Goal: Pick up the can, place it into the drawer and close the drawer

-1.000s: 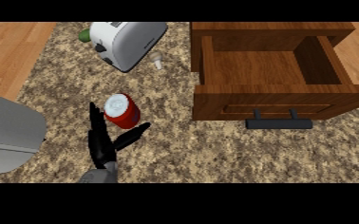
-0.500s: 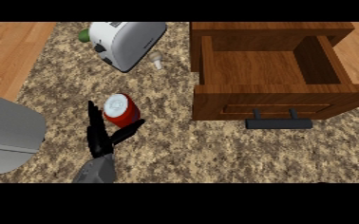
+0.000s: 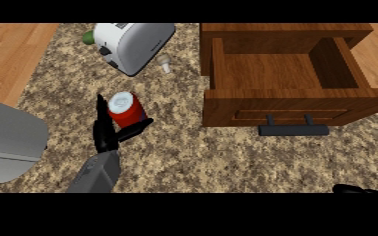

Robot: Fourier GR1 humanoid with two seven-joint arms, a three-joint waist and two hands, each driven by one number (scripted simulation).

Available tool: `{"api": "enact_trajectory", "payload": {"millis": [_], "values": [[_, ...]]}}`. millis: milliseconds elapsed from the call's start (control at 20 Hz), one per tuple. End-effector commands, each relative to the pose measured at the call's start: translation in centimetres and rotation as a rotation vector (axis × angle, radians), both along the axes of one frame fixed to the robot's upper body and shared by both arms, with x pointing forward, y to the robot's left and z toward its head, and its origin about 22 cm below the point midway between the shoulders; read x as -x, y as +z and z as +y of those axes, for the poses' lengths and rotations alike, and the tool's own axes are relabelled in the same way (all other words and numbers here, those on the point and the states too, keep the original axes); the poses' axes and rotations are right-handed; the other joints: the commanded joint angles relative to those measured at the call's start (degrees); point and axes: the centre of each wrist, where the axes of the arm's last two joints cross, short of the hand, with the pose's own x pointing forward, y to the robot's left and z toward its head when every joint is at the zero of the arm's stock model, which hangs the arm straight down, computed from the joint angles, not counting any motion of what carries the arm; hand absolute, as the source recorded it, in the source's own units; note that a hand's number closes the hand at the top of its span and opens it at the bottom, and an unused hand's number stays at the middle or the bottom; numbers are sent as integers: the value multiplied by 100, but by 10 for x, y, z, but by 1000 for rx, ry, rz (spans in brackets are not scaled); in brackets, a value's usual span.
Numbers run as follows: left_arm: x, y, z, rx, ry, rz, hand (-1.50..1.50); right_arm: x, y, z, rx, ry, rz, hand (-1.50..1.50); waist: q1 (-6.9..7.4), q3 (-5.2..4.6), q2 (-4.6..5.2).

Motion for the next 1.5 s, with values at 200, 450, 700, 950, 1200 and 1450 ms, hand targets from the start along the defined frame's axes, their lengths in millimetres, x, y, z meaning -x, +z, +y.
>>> {"api": "enact_trajectory", "payload": {"millis": [200, 450, 700, 950, 1200, 1450], "values": [[-26, 7, 2, 70, -94, -44, 150, 7, 11, 4, 12, 1, -6, -150, -41, -5, 16], [-36, 10, -12, 76, -109, -101, 150, 5, 9, 15, 6, -2, -28, -150, -61, -6, 25], [-41, 14, -27, 98, -158, -155, 150, -6, 20, 11, 19, -17, -43, -150, -37, -5, 20], [-54, 28, -21, 94, -343, -163, 150, 7, 22, 10, 24, 2, -34, -150, -76, -5, 16], [-74, 52, -21, 111, -483, -176, 150, 2, 29, -3, 36, -23, -41, -150, -35, -1, 6], [-96, 96, -49, 79, -578, -177, 150, 5, 16, -6, 41, -57, -30, -150, 76, 9, -46]]}}
